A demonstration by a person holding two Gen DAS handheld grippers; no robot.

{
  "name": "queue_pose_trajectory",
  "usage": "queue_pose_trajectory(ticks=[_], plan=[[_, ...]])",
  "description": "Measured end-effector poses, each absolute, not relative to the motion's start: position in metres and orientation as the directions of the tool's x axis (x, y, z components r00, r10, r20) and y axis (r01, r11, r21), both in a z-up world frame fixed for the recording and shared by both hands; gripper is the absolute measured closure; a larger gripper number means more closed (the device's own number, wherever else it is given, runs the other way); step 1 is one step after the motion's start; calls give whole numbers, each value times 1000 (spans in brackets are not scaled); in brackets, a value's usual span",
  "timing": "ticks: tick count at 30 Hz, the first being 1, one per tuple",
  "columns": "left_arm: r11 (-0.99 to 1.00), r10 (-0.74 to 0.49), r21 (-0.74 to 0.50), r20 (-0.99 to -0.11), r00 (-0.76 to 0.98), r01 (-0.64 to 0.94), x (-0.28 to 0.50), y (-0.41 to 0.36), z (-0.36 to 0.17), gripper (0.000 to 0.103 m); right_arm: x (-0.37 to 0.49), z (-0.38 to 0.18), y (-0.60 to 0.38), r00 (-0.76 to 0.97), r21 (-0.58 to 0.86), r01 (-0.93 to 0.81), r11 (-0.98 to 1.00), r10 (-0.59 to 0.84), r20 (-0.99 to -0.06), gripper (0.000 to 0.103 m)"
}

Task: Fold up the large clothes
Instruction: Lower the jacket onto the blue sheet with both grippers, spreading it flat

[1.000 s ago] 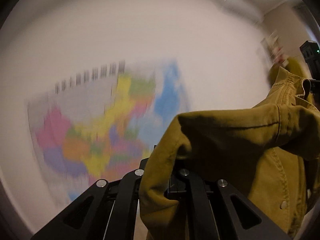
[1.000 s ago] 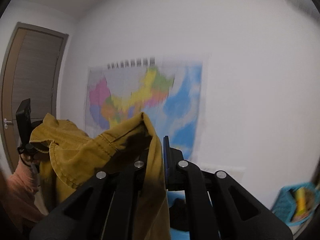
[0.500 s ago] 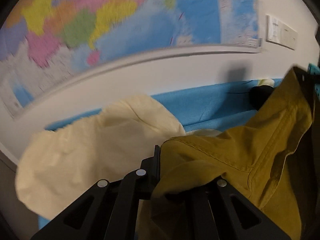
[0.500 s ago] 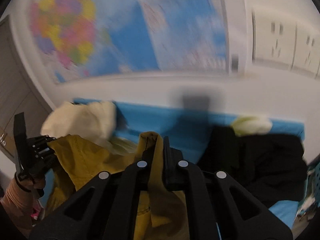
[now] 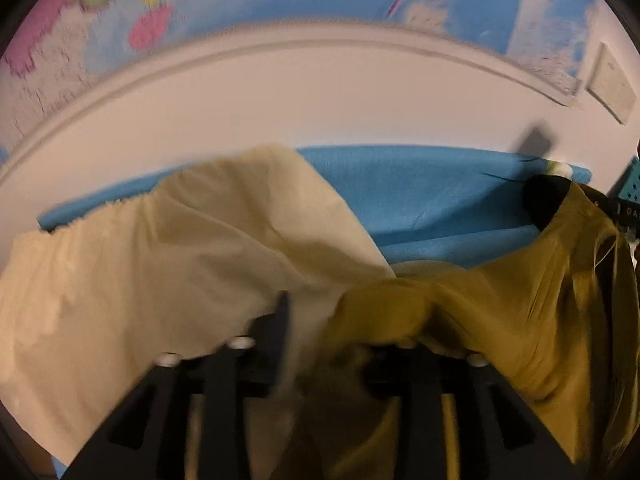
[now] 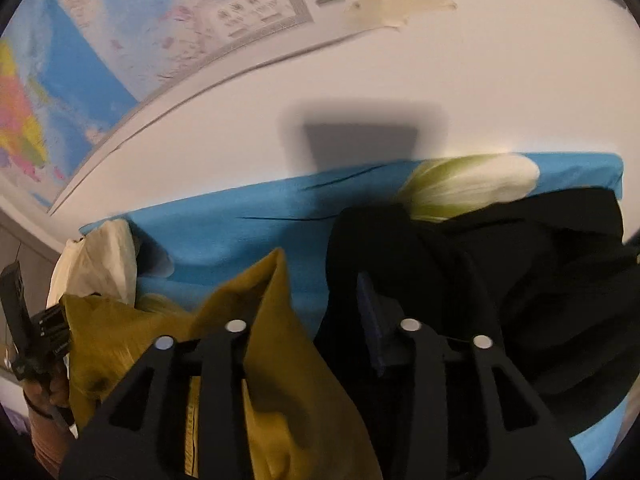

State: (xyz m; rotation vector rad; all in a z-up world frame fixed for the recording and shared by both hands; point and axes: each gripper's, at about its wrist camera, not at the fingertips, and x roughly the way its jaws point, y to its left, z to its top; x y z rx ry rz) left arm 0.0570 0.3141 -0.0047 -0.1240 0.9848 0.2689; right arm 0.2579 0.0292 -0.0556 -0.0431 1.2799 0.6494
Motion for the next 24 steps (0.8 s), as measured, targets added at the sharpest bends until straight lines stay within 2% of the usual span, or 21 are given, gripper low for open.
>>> queue_pose_trajectory(ticks=[1,3,4,6,9,11,15,19,20,21,22,23,24], plan=[[960,186,36,-821,540,-276,51,314,2,54,253,-49,27,145,305,-492,816,422,-895,35],[968,209,79,-779,591,-239,33,305,18,53,231,-25,18,162,288,-563,775,445,-881,34],[972,219,112,-748,627,-207,20,295,26,53,220,-15,14,157,289,-597,748,463,-872,29],[972,231,190,-694,682,-136,4,276,37,50,186,7,7,199,205,-702,682,464,-863,27],[961,175,276,-652,738,16,-15,242,42,38,146,18,10,166,158,-801,578,467,-868,25],[968,77,226,-680,729,109,-22,229,42,37,129,12,20,54,240,-830,504,501,-864,26],[954,-103,110,-755,648,280,-14,197,27,37,129,-21,51,-10,253,-839,482,451,-892,29],[934,-72,126,-850,522,335,1,176,-8,37,157,-59,63,-28,245,-791,560,367,-930,44],[932,-66,119,-874,481,343,7,175,-19,37,164,-62,67,-35,254,-789,560,371,-928,45],[933,-61,112,-886,459,341,13,175,-24,37,170,-62,70,-30,257,-788,559,382,-924,54],[938,-51,107,-898,436,329,21,177,-31,42,177,-59,72,-30,274,-782,560,405,-914,69],[946,-32,110,-905,424,304,29,180,-35,54,186,-55,74,-39,310,-772,555,445,-895,76],[961,-14,102,-911,413,257,42,187,-36,59,194,-51,76,-31,324,-762,560,469,-883,87]])
